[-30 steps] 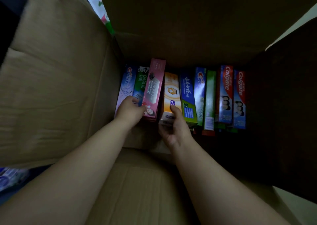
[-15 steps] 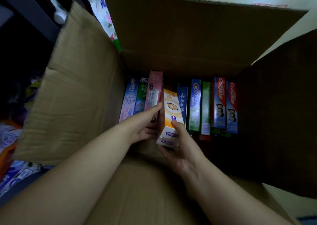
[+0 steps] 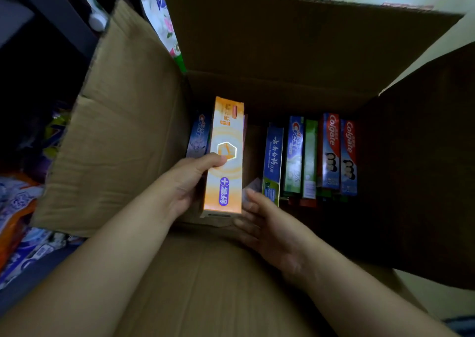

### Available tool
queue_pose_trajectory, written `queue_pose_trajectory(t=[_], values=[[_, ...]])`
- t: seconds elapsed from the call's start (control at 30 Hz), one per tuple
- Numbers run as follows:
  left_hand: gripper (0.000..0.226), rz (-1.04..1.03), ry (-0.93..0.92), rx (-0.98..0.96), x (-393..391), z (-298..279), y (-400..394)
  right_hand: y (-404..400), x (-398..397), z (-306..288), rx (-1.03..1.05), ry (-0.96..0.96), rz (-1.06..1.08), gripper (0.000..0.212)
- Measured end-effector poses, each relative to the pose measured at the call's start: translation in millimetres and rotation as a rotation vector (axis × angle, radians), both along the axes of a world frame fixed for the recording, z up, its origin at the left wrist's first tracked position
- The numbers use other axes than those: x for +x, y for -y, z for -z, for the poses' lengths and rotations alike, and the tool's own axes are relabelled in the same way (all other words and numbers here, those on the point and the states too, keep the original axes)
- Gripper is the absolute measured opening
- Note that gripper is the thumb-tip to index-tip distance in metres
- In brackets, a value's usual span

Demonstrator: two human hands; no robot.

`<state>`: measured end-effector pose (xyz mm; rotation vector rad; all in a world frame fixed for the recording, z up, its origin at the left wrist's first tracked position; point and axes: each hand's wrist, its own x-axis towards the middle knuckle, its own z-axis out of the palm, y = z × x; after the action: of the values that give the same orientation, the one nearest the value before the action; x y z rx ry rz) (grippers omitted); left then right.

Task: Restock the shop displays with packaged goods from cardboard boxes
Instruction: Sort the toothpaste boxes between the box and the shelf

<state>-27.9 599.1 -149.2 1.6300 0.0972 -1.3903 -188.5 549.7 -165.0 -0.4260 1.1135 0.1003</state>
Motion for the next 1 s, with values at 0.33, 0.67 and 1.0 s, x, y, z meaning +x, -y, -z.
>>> queue_pose_trajectory(t=[0.33, 0.67, 1.0], values=[[0.009, -0.144, -0.073, -0.018, 6.4, -10.8, -32.2, 42.6, 21.3, 62.4, -0.496, -0.182, -0.341, 0.042], [0.024, -0.285, -0.034, -0.010, -0.2, 20.2, -44.9, 31.6, 75.7, 145.0, -0.491, -0.218, -0.284, 0.109], [0.016, -0.229, -0.003, -0.022, 11.2, 39.9, -40.3, 31.8, 84.6, 166.1, -0.290, -0.015, -0.138, 0.101]])
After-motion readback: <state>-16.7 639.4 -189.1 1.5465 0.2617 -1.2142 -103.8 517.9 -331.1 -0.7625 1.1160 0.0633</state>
